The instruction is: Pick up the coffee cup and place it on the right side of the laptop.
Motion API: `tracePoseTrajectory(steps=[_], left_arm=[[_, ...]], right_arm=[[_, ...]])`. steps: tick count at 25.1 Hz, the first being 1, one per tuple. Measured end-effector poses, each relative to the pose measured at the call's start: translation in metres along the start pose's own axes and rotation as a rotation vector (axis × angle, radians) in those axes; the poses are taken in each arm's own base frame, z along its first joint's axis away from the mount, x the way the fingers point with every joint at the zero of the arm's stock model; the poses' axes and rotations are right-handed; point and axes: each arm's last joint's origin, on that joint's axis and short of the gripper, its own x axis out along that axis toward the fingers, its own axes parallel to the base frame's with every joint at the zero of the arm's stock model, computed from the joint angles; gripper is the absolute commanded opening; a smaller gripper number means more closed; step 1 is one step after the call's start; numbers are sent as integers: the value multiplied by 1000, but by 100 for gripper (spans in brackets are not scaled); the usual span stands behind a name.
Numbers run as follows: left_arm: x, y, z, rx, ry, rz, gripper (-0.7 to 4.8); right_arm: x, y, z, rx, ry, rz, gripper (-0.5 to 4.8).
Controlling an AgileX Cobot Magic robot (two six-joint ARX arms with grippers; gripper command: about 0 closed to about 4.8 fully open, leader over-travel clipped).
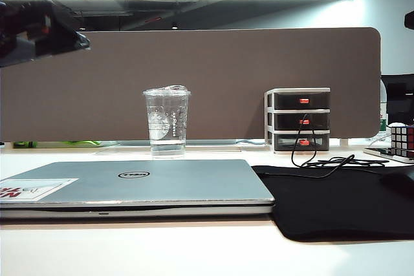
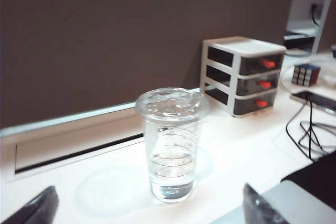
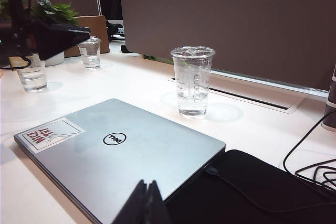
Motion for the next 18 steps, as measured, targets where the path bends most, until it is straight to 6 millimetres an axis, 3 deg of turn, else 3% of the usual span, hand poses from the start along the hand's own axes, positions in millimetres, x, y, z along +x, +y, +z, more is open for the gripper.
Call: tracePoseTrajectory(steps=[8,12,18], left_arm=[[40,16,-20,6,62,-105,479],[77,32,-32,-9,79,-184,479],[109,45,-47,-34,91,-261,479]], right_arm=[[0,0,0,0,0,0,-1],[0,0,0,0,1,-1,-1],[0,0,0,1,1,0,-1]])
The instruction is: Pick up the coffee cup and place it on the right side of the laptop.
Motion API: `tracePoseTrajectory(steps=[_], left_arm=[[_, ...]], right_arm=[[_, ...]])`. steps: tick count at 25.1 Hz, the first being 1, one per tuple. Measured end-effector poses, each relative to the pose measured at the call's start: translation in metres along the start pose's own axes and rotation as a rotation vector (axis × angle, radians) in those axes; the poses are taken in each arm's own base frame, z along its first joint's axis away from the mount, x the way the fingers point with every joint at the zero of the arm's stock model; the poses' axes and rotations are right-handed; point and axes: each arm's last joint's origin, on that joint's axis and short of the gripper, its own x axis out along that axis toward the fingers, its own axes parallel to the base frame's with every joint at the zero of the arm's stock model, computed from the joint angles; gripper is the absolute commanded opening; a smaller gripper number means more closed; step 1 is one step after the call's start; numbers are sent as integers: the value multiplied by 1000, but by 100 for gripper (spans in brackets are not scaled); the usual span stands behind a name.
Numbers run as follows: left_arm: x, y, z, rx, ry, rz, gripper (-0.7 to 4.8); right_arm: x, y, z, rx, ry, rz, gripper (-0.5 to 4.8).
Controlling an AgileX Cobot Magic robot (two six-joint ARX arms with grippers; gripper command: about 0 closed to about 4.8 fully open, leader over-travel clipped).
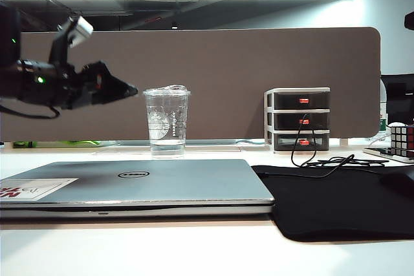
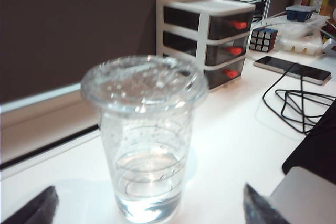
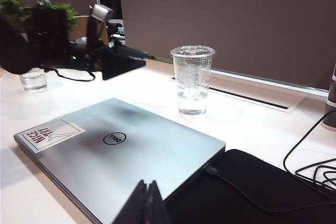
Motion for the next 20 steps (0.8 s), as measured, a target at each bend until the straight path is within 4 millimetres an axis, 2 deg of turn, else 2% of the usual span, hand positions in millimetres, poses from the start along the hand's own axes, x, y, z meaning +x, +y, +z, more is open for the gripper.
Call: tracePoseTrajectory(steps=[3,10,20], left_arm=[[18,15,-13,-16,13,-21,479],[39,31,-30,-26,23,-57,479],[68,53,-39,-46,37,-146,479]], right_arm=[[0,0,0,1,1,0,-1],[0,0,0,1,2,0,-1],[0,0,0,1,4,-1,-1]])
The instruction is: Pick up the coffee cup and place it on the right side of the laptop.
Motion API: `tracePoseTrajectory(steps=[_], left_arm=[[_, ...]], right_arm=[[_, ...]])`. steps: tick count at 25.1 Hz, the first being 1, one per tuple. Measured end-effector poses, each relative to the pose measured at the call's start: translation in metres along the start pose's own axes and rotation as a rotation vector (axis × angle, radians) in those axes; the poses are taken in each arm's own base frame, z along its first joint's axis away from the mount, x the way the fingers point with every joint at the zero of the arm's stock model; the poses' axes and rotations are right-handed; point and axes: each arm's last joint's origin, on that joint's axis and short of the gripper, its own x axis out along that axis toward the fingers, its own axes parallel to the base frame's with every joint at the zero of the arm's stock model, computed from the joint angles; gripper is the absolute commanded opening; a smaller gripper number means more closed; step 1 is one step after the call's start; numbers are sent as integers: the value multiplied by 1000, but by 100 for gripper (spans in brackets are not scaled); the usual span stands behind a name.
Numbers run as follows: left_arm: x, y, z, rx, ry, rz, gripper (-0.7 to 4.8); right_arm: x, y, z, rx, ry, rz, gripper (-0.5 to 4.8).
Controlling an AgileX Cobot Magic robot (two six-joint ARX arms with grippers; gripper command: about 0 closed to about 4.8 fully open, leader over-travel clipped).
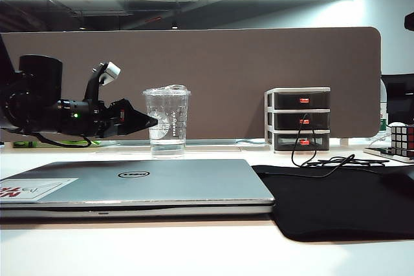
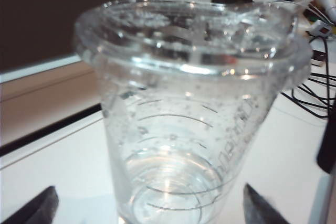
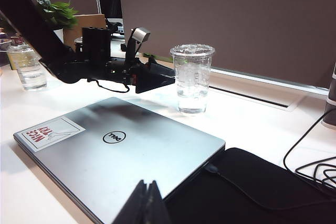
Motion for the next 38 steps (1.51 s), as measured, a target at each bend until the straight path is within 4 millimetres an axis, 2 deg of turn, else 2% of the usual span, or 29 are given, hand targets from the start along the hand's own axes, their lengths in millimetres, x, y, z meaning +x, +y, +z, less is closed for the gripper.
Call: tracePoseTrajectory(steps=[8,12,27,38], left_arm=[[19,19,2,7,1,-115,479],[26,22,2,9,-1,-151,479],[56,20,4,29,-14,-221,479],[66,12,6,62,-21,-200,479]], right_arm=[[0,0,-1,3,7,-8,-1],[0,0,-1,3,7,-8,-1],[0,0,-1,1,7,-8,-1],[0,0,-1,-1,7,-8,-1]])
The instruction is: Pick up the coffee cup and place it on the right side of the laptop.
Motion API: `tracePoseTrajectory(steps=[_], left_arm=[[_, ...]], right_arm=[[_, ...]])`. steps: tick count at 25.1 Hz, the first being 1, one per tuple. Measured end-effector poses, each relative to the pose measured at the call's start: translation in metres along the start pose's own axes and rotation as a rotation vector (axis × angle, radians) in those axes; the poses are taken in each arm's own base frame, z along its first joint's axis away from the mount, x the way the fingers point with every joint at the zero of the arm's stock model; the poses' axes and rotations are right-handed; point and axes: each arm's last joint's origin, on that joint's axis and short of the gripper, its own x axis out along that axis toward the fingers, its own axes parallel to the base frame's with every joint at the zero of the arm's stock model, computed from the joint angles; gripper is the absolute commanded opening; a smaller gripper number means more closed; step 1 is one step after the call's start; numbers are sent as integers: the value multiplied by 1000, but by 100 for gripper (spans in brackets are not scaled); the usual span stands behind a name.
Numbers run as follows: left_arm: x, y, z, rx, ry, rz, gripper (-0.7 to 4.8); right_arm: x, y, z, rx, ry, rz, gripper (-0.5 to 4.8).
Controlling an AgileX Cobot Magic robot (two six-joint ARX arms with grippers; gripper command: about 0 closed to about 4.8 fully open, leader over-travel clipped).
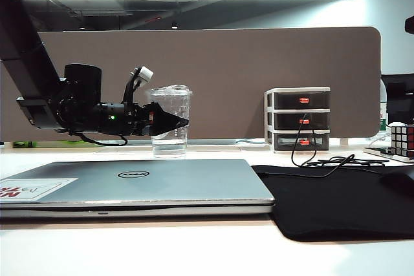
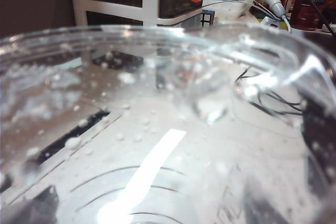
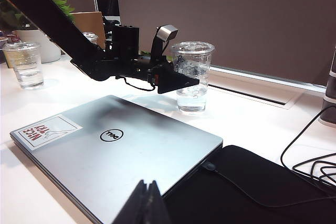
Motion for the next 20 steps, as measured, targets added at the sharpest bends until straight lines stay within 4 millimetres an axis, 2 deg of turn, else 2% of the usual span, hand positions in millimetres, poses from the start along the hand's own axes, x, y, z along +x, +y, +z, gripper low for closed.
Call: tracePoseTrajectory(steps=[5,8,16,17,18,20], left_arm=[[4,-2,3,33,-21,11,473],[4,-2,6,61,-41,12,399],[4,-2,7,65,-47,13,380],[4,-2,7,62,-47,13,356],[4,-2,7,55,-47,12,293],[4,-3,8,44,-50,0,262]], right_arm=[[0,0,0,0,0,0,-1],[0,0,0,0,0,0,-1],[0,0,0,0,0,0,-1],[0,0,0,0,1,0,-1],[0,0,0,1,2,0,-1],[0,0,-1,4,6,-1,-1]])
